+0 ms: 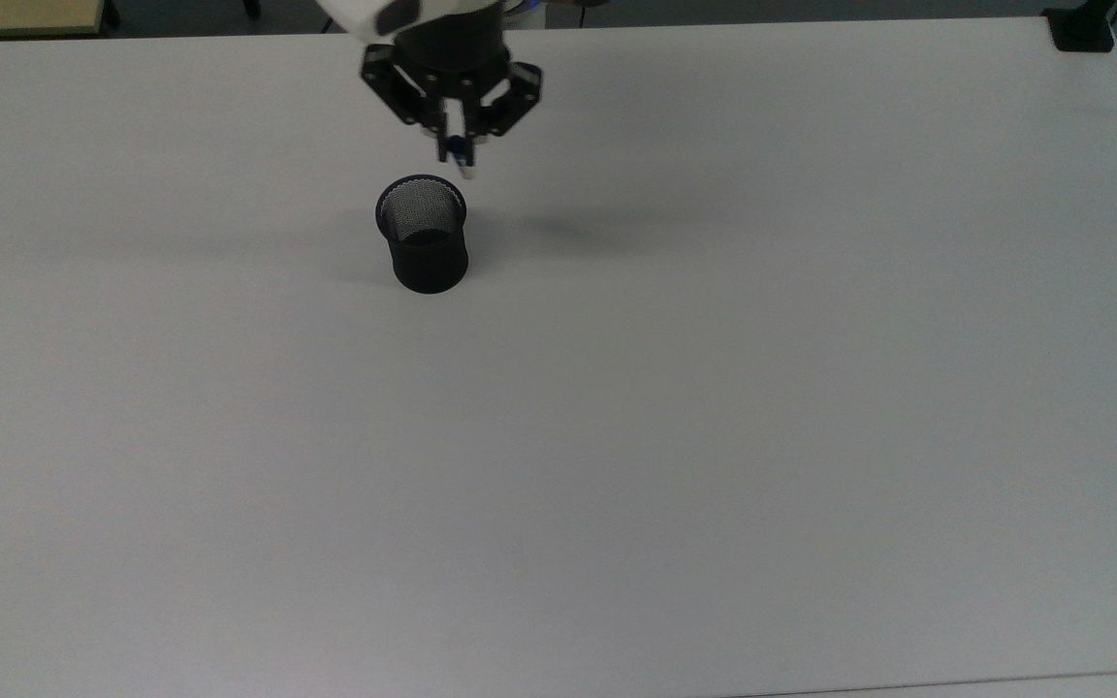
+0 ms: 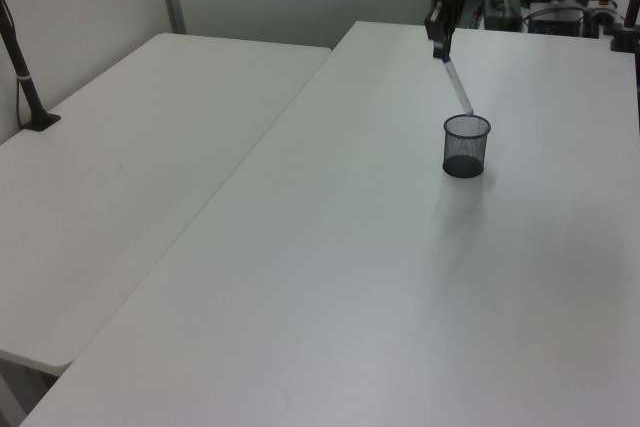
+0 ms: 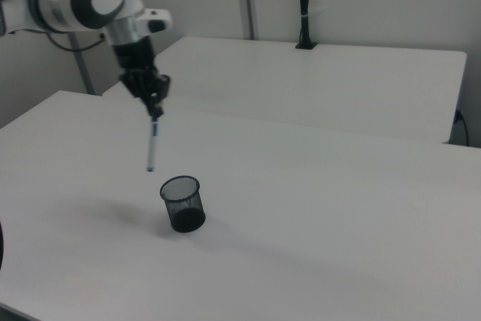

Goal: Remove the marker
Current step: 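Lift the blue marker up out of the cup and move it aside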

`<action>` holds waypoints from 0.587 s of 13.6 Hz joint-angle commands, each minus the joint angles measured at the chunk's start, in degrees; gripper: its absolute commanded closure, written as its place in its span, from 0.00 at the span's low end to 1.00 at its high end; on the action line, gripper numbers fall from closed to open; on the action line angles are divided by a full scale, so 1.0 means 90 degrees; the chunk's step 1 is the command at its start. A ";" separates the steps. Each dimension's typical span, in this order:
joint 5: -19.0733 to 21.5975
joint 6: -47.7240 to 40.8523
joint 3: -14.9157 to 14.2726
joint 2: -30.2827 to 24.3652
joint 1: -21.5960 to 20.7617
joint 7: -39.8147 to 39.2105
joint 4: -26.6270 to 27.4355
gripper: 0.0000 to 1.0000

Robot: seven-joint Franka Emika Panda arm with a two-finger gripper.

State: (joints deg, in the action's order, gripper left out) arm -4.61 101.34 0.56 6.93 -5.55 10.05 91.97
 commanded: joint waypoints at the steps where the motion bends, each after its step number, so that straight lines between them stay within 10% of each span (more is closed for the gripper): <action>1: 0.0170 -0.0147 -0.0023 0.0264 -0.0827 0.0601 0.0026 0.84; 8: 0.0569 -0.0078 -0.0023 0.1416 -0.1385 0.0652 0.0084 0.84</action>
State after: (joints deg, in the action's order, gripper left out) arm -1.99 100.94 1.00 17.11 -17.14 15.21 93.28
